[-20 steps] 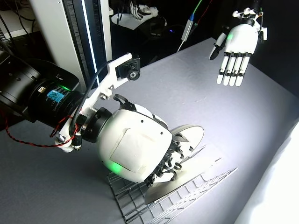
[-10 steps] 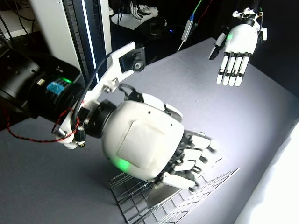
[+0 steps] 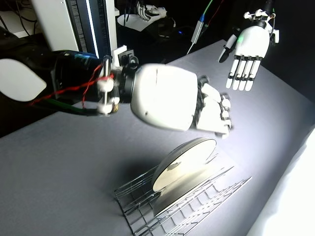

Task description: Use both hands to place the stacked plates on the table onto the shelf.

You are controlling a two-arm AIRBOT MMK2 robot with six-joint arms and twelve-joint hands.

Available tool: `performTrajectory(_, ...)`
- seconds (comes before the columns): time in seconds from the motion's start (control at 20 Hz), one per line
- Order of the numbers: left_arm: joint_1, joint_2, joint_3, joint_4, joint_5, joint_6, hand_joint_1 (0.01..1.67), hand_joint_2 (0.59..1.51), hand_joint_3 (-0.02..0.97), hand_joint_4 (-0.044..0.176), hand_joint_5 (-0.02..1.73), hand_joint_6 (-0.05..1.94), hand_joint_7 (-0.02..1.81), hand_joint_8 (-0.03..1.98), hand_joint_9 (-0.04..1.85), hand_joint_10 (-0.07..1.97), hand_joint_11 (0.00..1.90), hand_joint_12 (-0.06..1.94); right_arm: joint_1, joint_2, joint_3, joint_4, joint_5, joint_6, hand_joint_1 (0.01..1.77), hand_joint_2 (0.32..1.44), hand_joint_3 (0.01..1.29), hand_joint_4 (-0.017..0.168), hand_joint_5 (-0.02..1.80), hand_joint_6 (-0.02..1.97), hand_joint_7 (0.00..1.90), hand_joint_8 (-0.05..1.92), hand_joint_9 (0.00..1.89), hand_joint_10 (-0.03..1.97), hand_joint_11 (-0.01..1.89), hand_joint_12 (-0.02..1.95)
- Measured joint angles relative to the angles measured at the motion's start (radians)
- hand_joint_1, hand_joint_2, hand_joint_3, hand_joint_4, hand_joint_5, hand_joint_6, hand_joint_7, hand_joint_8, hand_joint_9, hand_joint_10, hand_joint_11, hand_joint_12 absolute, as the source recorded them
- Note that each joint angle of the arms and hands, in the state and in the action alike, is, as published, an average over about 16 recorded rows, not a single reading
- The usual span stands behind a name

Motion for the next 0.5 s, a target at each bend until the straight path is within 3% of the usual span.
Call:
performTrajectory(0.2,0.001,-0.002,-0.003,0.0,-0.005,-0.008,0.02,1.174,0.007,0.001,0.02,0.0,0.03,0.0,0.02,0.01,0.01,0.01,-0.006,-0.003,-0.015,-0.171,0.041,-0.01,0.96,0.99,0.01,0.001,0.37,0.01,0.39,0.02,0.33,0.01,0.01,0.88)
performTrajectory(0.5,-0.002,-0.006,-0.003,0.0,-0.008,-0.014,0.02,1.175,0.006,0.001,0.03,0.0,0.03,0.0,0.03,0.01,0.01,0.01,-0.015,-0.007,-0.022,-0.306,0.076,-0.019,0.92,0.97,0.01,0.004,0.35,0.01,0.37,0.02,0.31,0.01,0.02,0.85)
